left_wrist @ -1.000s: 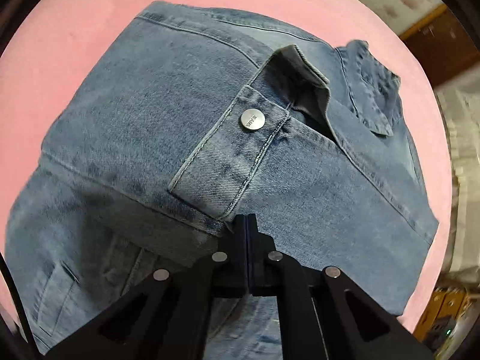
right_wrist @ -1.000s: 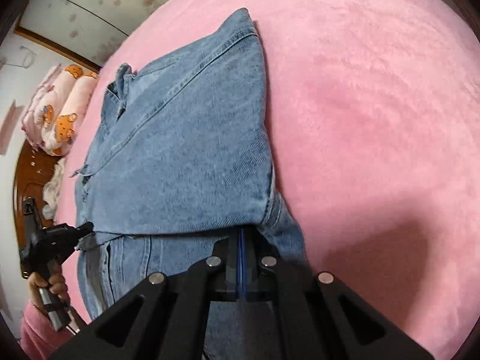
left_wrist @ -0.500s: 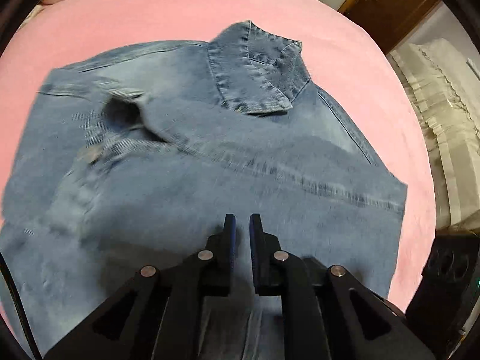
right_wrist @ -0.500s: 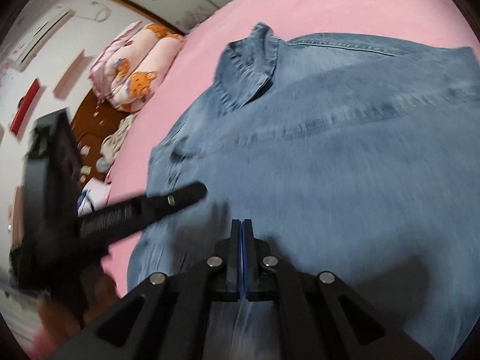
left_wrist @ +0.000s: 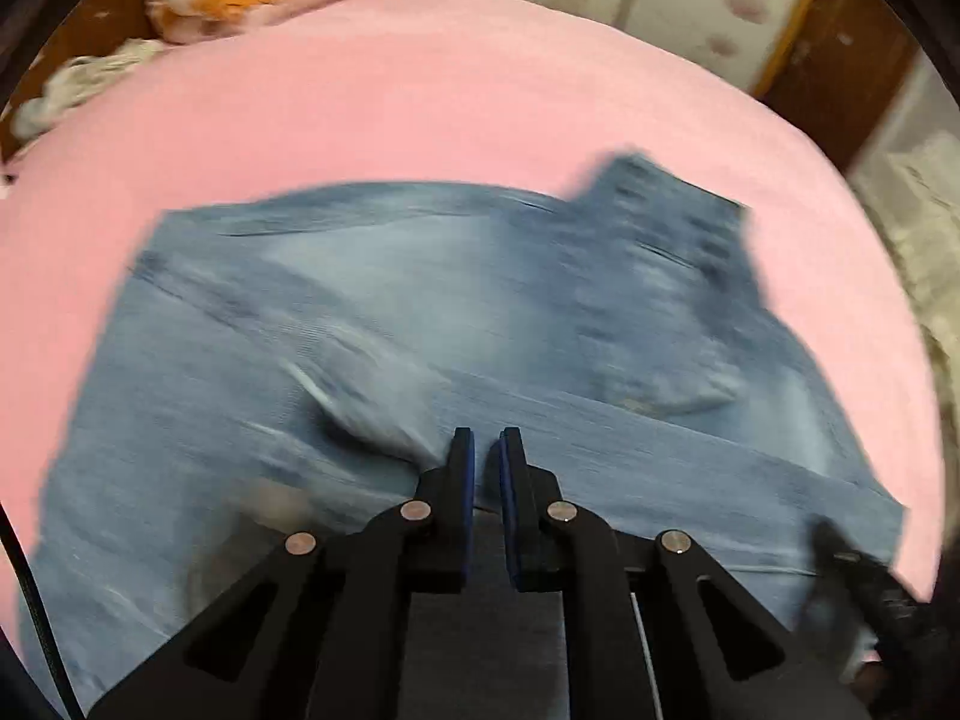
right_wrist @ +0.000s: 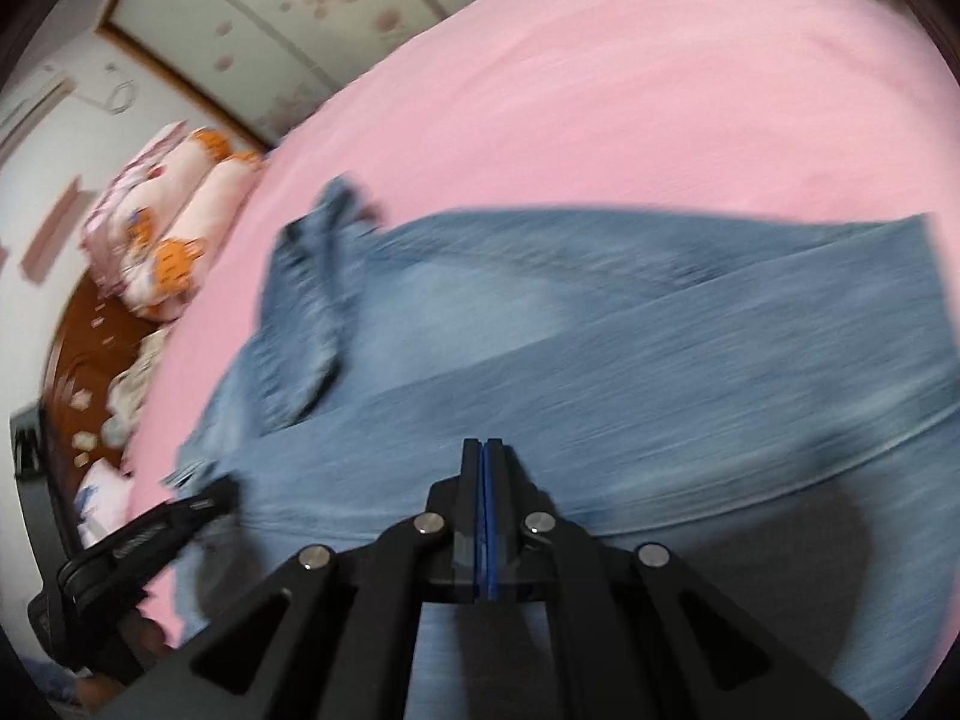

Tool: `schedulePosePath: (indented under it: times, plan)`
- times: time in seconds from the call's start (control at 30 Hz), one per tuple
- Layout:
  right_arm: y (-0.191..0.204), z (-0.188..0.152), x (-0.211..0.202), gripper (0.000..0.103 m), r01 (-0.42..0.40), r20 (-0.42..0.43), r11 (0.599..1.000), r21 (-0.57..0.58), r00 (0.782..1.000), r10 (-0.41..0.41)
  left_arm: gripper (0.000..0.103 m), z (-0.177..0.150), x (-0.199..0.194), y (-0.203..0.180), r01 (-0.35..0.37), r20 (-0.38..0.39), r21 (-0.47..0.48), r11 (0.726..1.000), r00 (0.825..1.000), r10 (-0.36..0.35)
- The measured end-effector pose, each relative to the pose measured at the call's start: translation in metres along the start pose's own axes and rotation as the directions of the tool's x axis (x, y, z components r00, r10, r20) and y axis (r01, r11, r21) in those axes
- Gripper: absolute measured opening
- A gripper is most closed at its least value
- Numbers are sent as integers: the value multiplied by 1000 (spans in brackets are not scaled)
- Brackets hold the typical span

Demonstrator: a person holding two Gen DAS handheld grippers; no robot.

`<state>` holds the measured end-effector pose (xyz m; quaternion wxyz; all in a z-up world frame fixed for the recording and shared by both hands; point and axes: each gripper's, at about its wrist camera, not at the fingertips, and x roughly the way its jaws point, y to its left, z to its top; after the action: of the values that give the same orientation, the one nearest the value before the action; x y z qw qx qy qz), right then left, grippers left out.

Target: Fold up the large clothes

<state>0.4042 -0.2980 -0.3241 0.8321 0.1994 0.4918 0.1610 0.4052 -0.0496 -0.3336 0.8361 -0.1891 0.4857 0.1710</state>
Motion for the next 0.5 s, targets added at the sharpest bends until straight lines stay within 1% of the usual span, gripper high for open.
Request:
schedulePosePath:
  times: [0.03,0.1,0.17,0.23,0.27,0.33,0.37,0.43,0.47,0.5]
  plan:
    - [-12,4,-8,0,27,22,1000,8,999,-28,2,3,1,11,16,-3,-27,1000,1000,-16]
    - [-34,10,-21,0,90,63,995,40,994,-93,1,10,5,31,101,-22,-76,992,994,-103]
    - [-52,15,-31,0,128,90,989,67,987,-134,1,11,4,35,126,-11,-72,989,992,-127]
    - [-61,18,-38,0,146,112,985,87,982,-155,1,9,7,35,121,-8,-55,991,993,-122]
    - [-65,18,-41,0,197,119,977,82,971,-206,1,7,7,36,113,-13,-42,993,993,-114]
    - [-71,18,-39,0,185,105,980,75,976,-193,1,4,13,34,96,-27,-17,995,995,-96]
    - [-73,19,-36,0,183,92,978,99,977,-192,1,4,15,32,85,-34,-5,996,996,-85]
    - [-69,19,-37,0,216,86,972,92,971,-224,1,7,14,26,69,-39,13,998,997,-69]
    - [-64,19,-40,0,235,90,969,75,966,-241,1,8,9,25,71,-39,20,997,997,-70]
    - [-53,17,-41,0,240,94,969,62,965,-245,3,7,5,25,73,-42,23,997,997,-72]
